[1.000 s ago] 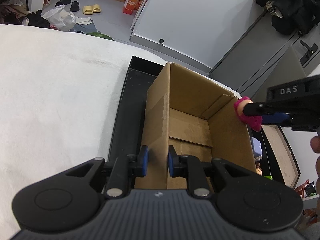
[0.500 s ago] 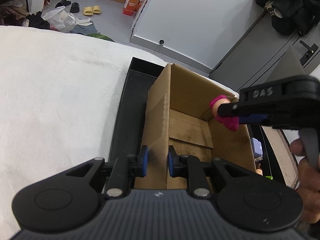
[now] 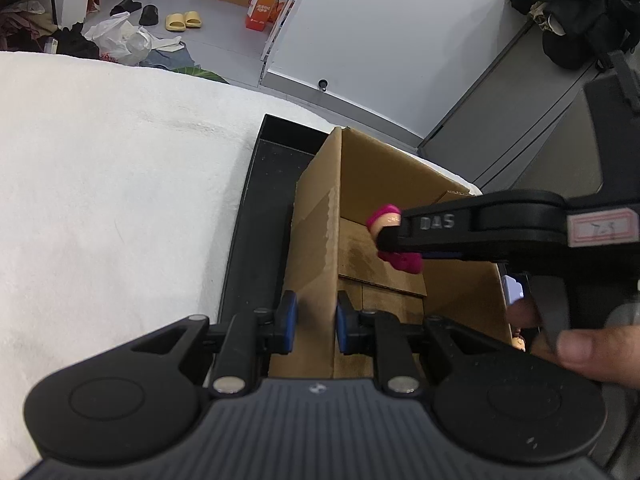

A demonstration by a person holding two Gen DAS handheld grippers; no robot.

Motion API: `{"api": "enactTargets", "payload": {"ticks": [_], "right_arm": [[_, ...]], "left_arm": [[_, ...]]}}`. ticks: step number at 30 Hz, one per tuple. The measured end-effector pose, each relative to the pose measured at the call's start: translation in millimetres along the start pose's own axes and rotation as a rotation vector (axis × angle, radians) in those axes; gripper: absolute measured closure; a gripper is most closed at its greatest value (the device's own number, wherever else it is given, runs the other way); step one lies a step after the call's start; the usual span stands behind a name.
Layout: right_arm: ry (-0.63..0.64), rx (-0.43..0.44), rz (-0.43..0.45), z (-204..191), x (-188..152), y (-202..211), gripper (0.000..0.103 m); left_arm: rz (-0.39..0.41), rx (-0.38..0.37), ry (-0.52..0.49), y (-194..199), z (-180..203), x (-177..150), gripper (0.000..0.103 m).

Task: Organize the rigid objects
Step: 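Lower the pink figurine into the box and open the right gripper, then move the right gripper back over the tray to the green cube cup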

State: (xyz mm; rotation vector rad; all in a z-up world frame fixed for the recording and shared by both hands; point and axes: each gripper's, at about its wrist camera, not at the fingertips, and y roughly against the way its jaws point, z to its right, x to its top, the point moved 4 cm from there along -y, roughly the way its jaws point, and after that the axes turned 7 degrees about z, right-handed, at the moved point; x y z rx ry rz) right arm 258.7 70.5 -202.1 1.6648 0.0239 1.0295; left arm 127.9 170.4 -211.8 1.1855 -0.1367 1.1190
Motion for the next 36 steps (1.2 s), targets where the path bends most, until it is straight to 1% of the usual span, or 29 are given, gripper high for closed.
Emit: {"api": "enactTargets", "payload": {"ticks": [7,9,13,17,18,20,22,24,26,28,30,33,36], "right_arm": [[0.073,0.028,0.039,-12.6,3.4,2.5,0.073],[0.096,0.035,0.056,-14.6,4.4,7.0,0.071],[0.113,0.048,0.062,-12.4,5.4,17.0,0.067],[0.102,0.011,0.060,-3.0,4.7,26.9,0.060],[0.098,-0.002,0.065,0.7,4.5,31.3,0.060],[0.093,-0.001,0.070,2.8,4.6,37.7,0.060],[0.095,-0.006,0.074,5.3,5.0,43.0,0.055],[0.099,-0.027,0.086,8.3,4.0,50.8,0.044],[0.100,-0.042,0.088,11.9,3.1,57.7,0.041],[0.107,-0.055,0.087,14.3,2.1,63.1,0.039],[0.116,-0.067,0.090,16.7,-0.1,69.1,0.035],[0.119,-0.087,0.092,22.0,-0.9,76.3,0.033],[0.103,-0.090,0.097,29.3,-1.6,83.2,0.033]], "left_arm": [[0.000,0.001,-0.001,-0.4,-0.8,0.3,0.084],[0.000,0.001,-0.003,-0.5,-0.9,0.5,0.084],[-0.001,0.003,-0.004,-0.7,-2.4,0.4,0.084],[-0.002,0.003,-0.004,-1.0,-2.5,0.3,0.084],[-0.002,0.003,-0.005,-0.8,-2.5,0.1,0.084],[-0.002,0.004,-0.008,-0.8,-2.4,0.2,0.084],[-0.002,0.006,-0.012,-1.8,-2.6,0.1,0.084],[-0.005,0.010,-0.014,-3.0,-2.9,0.0,0.084],[-0.007,0.011,-0.016,-3.0,-2.5,0.2,0.084],[-0.006,0.015,-0.022,-3.4,-1.2,0.8,0.084],[-0.004,0.019,-0.027,-3.4,-0.3,0.5,0.084],[-0.004,0.024,-0.027,-3.5,-0.2,0.1,0.084],[-0.011,0.025,-0.003,-3.5,-1.8,0.4,0.084]]}}
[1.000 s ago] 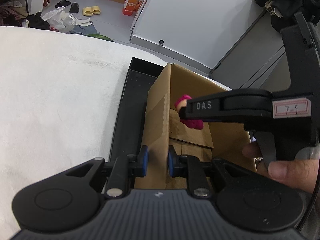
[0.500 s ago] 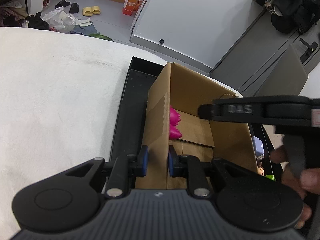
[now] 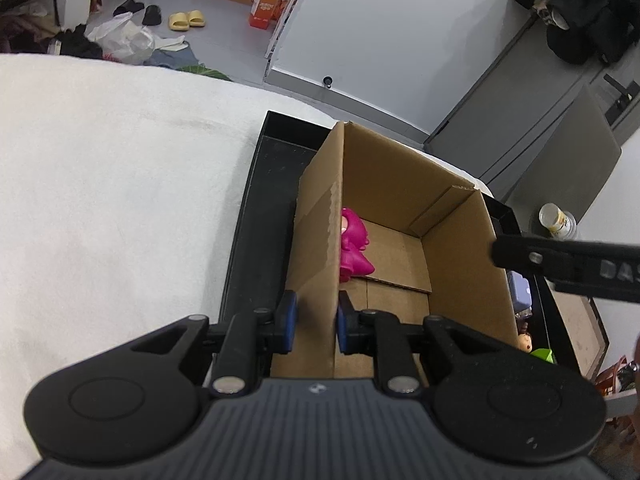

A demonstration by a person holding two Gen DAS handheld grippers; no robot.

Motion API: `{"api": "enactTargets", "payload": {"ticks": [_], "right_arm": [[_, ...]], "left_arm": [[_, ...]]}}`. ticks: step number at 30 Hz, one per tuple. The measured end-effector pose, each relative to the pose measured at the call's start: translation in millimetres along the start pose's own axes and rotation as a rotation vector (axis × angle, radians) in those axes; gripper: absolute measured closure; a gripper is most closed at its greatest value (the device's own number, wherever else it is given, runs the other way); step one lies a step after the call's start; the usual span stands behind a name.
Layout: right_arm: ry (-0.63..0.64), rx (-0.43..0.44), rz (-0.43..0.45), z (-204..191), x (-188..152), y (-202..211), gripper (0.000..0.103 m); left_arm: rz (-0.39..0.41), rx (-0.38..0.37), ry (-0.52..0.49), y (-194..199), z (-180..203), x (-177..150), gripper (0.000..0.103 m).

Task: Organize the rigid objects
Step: 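Move the right gripper back over the tray to the green cube cup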

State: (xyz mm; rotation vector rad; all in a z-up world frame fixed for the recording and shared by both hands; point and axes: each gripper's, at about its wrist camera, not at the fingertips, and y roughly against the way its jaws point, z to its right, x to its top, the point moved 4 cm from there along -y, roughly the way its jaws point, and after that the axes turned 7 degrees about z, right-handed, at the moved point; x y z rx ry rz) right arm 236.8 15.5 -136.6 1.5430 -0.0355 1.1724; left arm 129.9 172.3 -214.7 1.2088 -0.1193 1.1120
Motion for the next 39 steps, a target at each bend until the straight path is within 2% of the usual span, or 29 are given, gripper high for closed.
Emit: {"api": "enactTargets", "payload": {"ticks": [3,19,25,39], "right_arm": [[-0.009,-0.025,-0.013,10.4,-1.9,5.5,0.028],[-0.127,-0.081,-0.045,81.3,-32.3,29.9,0.022],[-0.132,-0.062,-0.040,94.9,-41.6,37.9,0.022],[-0.199,-0.059,-0.073,113.5,-59.0,39.7,0.021]], "left_arm": [[-0.002,0.005,0.020,-0.1,-2.2,0.2,0.084],[-0.017,0.041,-0.020,-1.3,4.3,-2.9,0.083],[-0.034,0.050,-0.020,-2.7,3.5,-6.1,0.082],[0.006,0.073,-0.039,-0.7,7.1,-8.5,0.084]]}}
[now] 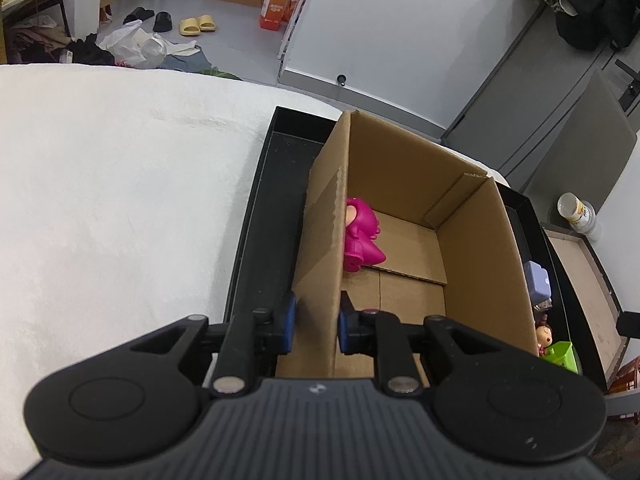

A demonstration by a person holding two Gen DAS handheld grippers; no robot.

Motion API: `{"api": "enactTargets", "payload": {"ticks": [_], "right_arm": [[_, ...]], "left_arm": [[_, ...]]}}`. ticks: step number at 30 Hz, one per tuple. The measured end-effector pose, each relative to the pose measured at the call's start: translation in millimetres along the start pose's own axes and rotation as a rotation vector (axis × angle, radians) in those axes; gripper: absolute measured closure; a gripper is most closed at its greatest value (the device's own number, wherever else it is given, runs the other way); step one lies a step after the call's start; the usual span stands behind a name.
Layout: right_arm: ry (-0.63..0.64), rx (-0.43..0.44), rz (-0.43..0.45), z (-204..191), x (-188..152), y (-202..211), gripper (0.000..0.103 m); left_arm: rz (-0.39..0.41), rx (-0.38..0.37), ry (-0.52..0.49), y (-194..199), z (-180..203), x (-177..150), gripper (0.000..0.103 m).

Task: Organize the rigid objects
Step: 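Move the right gripper back over the tray to the green cube cup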

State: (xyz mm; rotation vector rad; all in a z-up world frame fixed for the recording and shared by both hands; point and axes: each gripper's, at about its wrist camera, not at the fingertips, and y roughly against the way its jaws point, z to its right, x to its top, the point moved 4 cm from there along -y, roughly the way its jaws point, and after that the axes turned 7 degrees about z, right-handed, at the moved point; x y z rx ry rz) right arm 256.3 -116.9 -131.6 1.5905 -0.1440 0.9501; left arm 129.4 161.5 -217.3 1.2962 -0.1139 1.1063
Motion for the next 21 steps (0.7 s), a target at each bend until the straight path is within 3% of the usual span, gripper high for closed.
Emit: {"api": "enactTargets", "payload": {"ticks": [15,21], "right_arm": [[-0.064,-0.009,-0.054,26.5,-2.3,-0.8,0.021],[-0.083,-0.008,-0.111,36.5,-6.6,-8.6,0.022]], "left_arm": [[0.050,0.053,0.013,2.1,-5.7,2.4,0.083],[-0.008,0.031,0.104,-2.6,-14.3,3.7,0.083]]}}
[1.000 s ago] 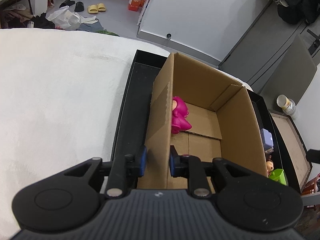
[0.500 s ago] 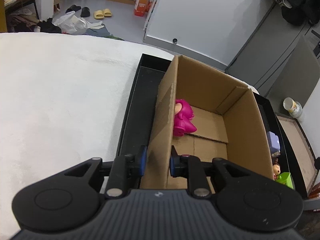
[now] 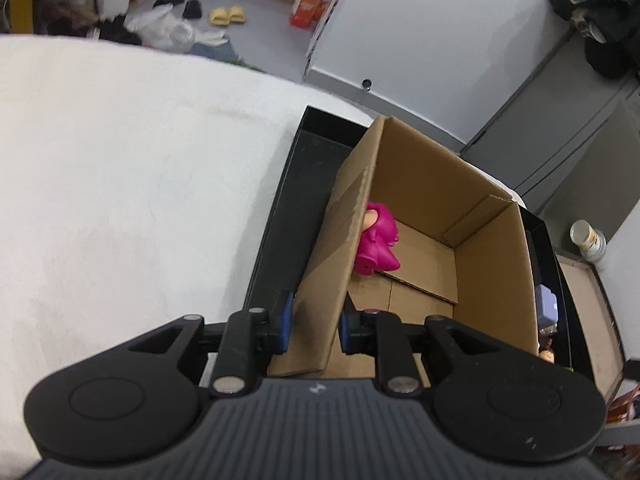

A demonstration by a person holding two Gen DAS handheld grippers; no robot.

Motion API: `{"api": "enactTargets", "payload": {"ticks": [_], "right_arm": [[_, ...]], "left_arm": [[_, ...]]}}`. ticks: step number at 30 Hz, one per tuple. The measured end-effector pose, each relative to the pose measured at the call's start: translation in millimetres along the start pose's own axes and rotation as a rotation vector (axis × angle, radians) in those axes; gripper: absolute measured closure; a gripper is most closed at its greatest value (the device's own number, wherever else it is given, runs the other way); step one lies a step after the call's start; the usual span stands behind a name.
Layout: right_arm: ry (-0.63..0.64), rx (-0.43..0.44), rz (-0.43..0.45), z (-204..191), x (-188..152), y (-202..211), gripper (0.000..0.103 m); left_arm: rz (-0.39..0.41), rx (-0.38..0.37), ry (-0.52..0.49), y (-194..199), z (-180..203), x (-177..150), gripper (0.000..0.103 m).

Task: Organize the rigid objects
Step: 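Move the right gripper back over the tray to the green cube cup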

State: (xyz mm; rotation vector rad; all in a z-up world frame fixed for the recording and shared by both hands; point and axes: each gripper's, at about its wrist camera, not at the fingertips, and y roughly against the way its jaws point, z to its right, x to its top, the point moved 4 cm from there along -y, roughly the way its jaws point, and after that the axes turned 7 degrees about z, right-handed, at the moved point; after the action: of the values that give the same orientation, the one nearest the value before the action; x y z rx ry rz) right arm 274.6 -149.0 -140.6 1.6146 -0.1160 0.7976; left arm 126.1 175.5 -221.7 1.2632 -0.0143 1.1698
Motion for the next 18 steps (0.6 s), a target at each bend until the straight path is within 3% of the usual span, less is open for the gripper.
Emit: {"api": "enactTargets", "payload": {"ticks": [6,18], "right_arm": [[-0.034,-0.026,-0.064,10.9,-5.8,-18.5,0.026],[0.038,-0.049,-0.127,16.0,-6.3,-52.0,0.034]], "left_arm": [[-0.021,0.001,-0.012,-1.8,0.6,0.6,0.083],[-0.034,0.012,-0.048,0.7,6.9,-1.7,0.083]]}}
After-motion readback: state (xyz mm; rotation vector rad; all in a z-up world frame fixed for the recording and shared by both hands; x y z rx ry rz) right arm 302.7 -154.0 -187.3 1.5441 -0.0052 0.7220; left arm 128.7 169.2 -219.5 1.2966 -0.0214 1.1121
